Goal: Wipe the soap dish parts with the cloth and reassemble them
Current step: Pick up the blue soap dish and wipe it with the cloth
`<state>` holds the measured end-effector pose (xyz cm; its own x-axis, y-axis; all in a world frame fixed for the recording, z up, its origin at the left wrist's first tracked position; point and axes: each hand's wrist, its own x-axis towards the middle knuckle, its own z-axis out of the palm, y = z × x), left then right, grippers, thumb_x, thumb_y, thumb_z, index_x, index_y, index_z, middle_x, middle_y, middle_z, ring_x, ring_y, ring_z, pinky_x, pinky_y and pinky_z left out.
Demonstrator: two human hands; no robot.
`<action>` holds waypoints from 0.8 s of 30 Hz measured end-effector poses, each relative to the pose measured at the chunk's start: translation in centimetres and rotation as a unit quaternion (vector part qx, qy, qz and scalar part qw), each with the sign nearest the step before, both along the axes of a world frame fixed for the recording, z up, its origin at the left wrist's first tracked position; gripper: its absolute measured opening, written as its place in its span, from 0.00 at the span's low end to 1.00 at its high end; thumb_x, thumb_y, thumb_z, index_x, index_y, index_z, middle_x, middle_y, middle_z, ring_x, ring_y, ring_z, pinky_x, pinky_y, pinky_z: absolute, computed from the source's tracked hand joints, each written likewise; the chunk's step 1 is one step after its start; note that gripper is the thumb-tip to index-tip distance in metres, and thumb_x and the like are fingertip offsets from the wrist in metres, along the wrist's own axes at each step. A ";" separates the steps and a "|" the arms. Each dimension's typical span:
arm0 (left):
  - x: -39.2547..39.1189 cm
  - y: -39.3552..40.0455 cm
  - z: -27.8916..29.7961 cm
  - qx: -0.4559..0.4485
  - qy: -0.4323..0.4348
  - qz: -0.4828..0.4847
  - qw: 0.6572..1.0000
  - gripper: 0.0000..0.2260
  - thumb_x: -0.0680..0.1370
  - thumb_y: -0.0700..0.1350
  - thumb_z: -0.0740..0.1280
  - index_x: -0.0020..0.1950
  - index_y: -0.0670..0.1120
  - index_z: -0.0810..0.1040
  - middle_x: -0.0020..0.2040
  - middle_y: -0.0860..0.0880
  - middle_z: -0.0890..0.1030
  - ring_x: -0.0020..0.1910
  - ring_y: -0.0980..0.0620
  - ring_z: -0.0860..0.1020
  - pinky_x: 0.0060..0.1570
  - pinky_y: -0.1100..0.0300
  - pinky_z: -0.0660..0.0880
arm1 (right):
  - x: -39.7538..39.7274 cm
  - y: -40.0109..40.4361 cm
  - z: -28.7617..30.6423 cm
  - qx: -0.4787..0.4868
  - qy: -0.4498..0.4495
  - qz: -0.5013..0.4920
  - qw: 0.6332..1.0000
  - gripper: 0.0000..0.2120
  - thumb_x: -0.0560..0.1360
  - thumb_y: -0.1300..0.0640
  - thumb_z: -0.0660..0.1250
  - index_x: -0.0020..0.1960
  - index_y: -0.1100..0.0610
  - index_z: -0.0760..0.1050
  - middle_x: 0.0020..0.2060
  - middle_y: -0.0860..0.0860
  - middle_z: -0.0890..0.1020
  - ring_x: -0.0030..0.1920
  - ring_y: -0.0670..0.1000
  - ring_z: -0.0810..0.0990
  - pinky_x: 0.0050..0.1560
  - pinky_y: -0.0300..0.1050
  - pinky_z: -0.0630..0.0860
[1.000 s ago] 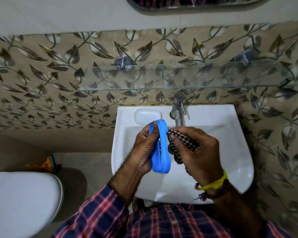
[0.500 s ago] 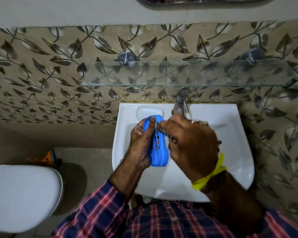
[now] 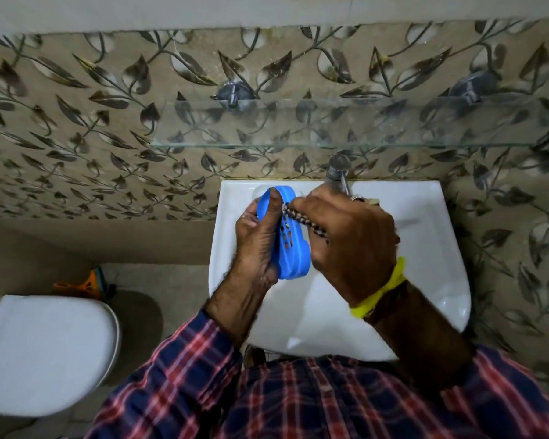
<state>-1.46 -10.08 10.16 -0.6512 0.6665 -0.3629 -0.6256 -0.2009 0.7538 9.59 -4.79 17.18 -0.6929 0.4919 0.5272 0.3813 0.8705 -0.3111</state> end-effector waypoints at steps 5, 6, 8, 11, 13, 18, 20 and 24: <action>-0.6 0.1 0.3 -0.012 0.020 0.045 0.999 0.10 0.71 0.50 0.72 0.43 0.44 0.77 0.29 0.51 0.78 0.28 0.53 0.76 0.31 0.60 0.75 | 2.5 -1.6 -1.5 -0.003 0.024 0.015 1.000 0.14 0.70 0.63 0.65 0.51 0.51 0.83 0.44 0.49 0.84 0.35 0.59 0.83 0.31 0.49 0.76; -0.1 0.1 0.2 -0.016 0.007 0.044 0.999 0.10 0.72 0.49 0.71 0.43 0.44 0.76 0.29 0.51 0.78 0.28 0.53 0.77 0.33 0.59 0.76 | 2.3 -1.1 -1.6 -0.012 0.026 0.009 1.000 0.14 0.70 0.63 0.65 0.51 0.51 0.83 0.45 0.48 0.85 0.36 0.58 0.83 0.32 0.49 0.76; 0.3 0.5 0.4 -0.019 -0.019 0.055 0.998 0.08 0.76 0.47 0.70 0.44 0.43 0.77 0.30 0.50 0.79 0.29 0.51 0.78 0.36 0.57 0.77 | 1.5 -0.1 -1.7 -0.003 0.028 0.002 1.000 0.14 0.69 0.62 0.66 0.51 0.51 0.83 0.46 0.48 0.85 0.37 0.57 0.84 0.34 0.49 0.76; -0.7 1.2 1.2 -0.016 -0.022 0.099 0.995 0.10 0.74 0.48 0.73 0.45 0.43 0.78 0.30 0.49 0.79 0.28 0.51 0.78 0.32 0.58 0.76 | 1.8 -0.5 -2.2 0.017 0.056 0.008 0.998 0.15 0.71 0.64 0.64 0.52 0.53 0.83 0.47 0.49 0.85 0.38 0.58 0.84 0.34 0.50 0.77; -0.5 1.4 1.0 -0.030 -0.016 0.111 0.993 0.10 0.74 0.47 0.73 0.45 0.42 0.78 0.29 0.50 0.78 0.26 0.52 0.78 0.29 0.60 0.76 | 2.4 -1.0 -2.6 0.027 0.084 0.004 0.996 0.15 0.72 0.65 0.63 0.52 0.54 0.83 0.46 0.50 0.85 0.37 0.59 0.84 0.32 0.51 0.77; -0.7 1.5 0.7 -0.056 -0.027 0.150 0.987 0.10 0.75 0.48 0.75 0.46 0.43 0.78 0.31 0.49 0.78 0.29 0.50 0.77 0.34 0.57 0.77 | 2.4 -1.2 -3.4 0.065 0.038 -0.039 0.996 0.14 0.74 0.65 0.63 0.54 0.53 0.82 0.48 0.50 0.85 0.35 0.59 0.82 0.33 0.51 0.76; -2.0 1.7 0.9 -0.052 -0.018 0.179 0.982 0.13 0.74 0.49 0.75 0.50 0.43 0.78 0.35 0.48 0.78 0.32 0.48 0.77 0.38 0.53 0.78 | 2.6 -2.1 -3.9 0.061 0.044 -0.039 0.996 0.13 0.75 0.64 0.64 0.54 0.53 0.83 0.48 0.50 0.85 0.35 0.60 0.82 0.34 0.51 0.77; -2.4 2.4 1.4 -0.044 -0.037 0.200 0.978 0.14 0.74 0.50 0.75 0.50 0.42 0.77 0.36 0.47 0.78 0.31 0.48 0.78 0.34 0.55 0.79 | 0.9 -1.6 -3.2 0.045 0.093 -0.060 0.993 0.16 0.80 0.61 0.57 0.53 0.52 0.83 0.48 0.49 0.85 0.36 0.59 0.83 0.34 0.50 0.77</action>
<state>-3.82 -7.67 11.58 -0.8232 0.3278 -0.4636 -0.5640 -0.3779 0.7342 10.51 -6.34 13.98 -0.5189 0.5102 0.6859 0.4274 0.8497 -0.3088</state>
